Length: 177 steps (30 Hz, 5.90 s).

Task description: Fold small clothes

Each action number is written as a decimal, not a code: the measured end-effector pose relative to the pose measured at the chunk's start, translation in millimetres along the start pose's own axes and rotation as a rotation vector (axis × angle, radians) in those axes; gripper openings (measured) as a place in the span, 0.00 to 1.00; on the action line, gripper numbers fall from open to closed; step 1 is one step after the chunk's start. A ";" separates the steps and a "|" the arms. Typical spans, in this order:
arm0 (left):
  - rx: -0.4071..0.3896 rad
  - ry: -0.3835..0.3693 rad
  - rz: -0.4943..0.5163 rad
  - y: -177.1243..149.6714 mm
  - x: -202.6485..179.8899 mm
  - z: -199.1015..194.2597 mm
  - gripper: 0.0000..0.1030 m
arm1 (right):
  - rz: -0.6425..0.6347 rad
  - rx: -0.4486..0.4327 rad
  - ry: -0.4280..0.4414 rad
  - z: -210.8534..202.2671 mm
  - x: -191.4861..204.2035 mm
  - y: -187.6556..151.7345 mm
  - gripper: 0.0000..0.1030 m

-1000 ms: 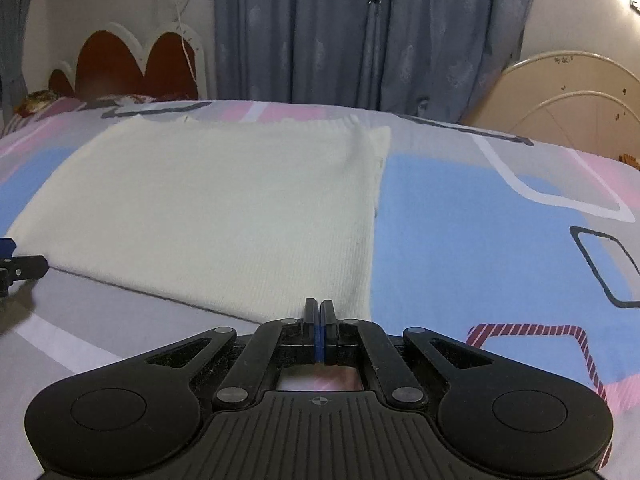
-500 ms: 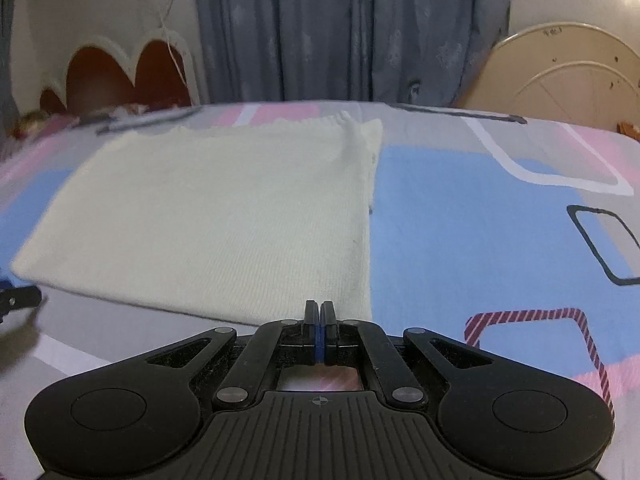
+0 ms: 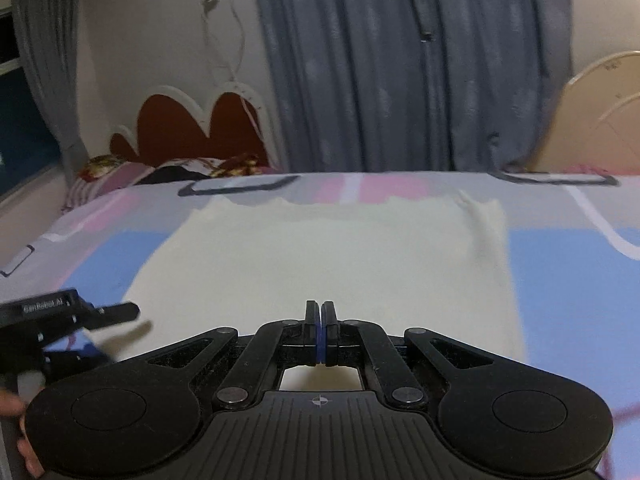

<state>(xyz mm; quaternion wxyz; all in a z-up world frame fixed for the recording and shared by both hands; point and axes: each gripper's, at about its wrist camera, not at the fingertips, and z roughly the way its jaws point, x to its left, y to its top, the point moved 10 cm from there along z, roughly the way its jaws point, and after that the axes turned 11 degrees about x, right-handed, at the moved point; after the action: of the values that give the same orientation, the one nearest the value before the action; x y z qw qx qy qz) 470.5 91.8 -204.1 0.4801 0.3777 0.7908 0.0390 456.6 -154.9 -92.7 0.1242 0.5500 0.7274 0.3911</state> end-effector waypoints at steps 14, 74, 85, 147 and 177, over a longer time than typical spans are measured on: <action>-0.015 -0.059 -0.086 -3.2 5.5 10.6 0.14 | -0.022 0.052 0.043 73.5 14.9 21.4 0.00; 0.261 0.125 0.545 -39.0 -132.6 102.4 0.62 | 0.323 0.107 0.209 46.7 -146.8 34.4 0.23; 0.253 0.077 0.620 -38.9 -162.7 107.9 0.53 | 0.197 -0.005 0.130 0.9 -135.6 40.9 0.13; 0.370 0.159 0.951 -158.6 -148.4 25.1 0.53 | 0.054 0.103 -0.151 -58.6 -102.1 -72.0 0.15; 0.367 0.022 0.610 -81.7 -140.6 41.5 0.78 | 0.229 0.076 -0.046 -55.7 -139.5 -35.8 0.63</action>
<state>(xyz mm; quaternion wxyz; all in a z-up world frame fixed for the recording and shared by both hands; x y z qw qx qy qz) 493.2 -68.1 -158.4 0.3621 0.6760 0.6404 0.0421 448.1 -307.3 -115.8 0.0743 0.6427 0.6709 0.3624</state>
